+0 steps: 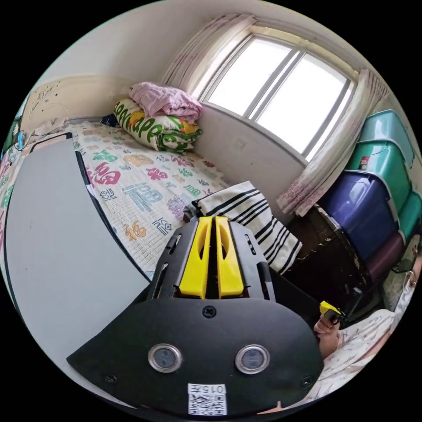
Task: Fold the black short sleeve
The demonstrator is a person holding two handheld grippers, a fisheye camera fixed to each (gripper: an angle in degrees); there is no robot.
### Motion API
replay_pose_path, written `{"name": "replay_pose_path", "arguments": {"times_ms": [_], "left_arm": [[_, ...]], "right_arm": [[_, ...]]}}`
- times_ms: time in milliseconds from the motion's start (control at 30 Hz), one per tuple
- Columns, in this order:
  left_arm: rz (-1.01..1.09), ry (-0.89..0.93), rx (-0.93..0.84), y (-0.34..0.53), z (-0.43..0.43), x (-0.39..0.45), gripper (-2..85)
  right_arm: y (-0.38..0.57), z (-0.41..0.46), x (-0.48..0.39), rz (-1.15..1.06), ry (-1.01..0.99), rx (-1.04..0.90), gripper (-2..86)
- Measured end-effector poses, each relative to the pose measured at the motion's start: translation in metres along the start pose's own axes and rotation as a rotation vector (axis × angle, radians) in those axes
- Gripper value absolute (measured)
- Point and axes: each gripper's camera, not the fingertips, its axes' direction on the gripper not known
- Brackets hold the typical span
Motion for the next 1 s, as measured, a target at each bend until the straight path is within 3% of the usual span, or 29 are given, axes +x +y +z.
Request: {"name": "replay_pose_path", "arguments": {"times_ms": [100,233,400,500,700,833,900,1000], "left_arm": [[-0.014,-0.013,0.067,0.045,-0.091,-0.037,0.5],[-0.075,-0.175,0.062,0.136,-0.191,-0.110,0.4],[-0.278,-0.325,-0.042,0.252,-0.220,-0.210,0.0],[-0.398,-0.334,-0.053,0.306,-0.219,-0.255,-0.2],[-0.326,-0.412,-0.135,0.330,-0.208,-0.258,-0.3],[-0.315,-0.486,-0.181,0.336,-0.212,-0.252,-0.5],[-0.308,-0.467,-0.161,0.341,-0.223,-0.245,-0.3],[-0.261,-0.437,-0.109,0.350,-0.243,-0.215,0.5]], "right_arm": [[0.019,0.012,-0.065,-0.121,-0.153,-0.039,-0.3],[0.072,0.080,-0.133,-0.193,-0.368,-0.189,-0.3],[0.191,0.197,-0.205,-0.288,-0.414,-0.511,-0.3],[0.240,0.215,-0.227,-0.346,-0.398,-0.600,-0.3],[0.299,0.229,-0.230,-0.365,-0.368,-0.715,-0.1],[0.323,0.226,-0.228,-0.402,-0.387,-0.744,0.6],[0.325,0.185,-0.228,-0.493,-0.522,-0.644,1.7],[0.314,0.134,-0.203,-0.530,-0.563,-0.530,3.2]]}}
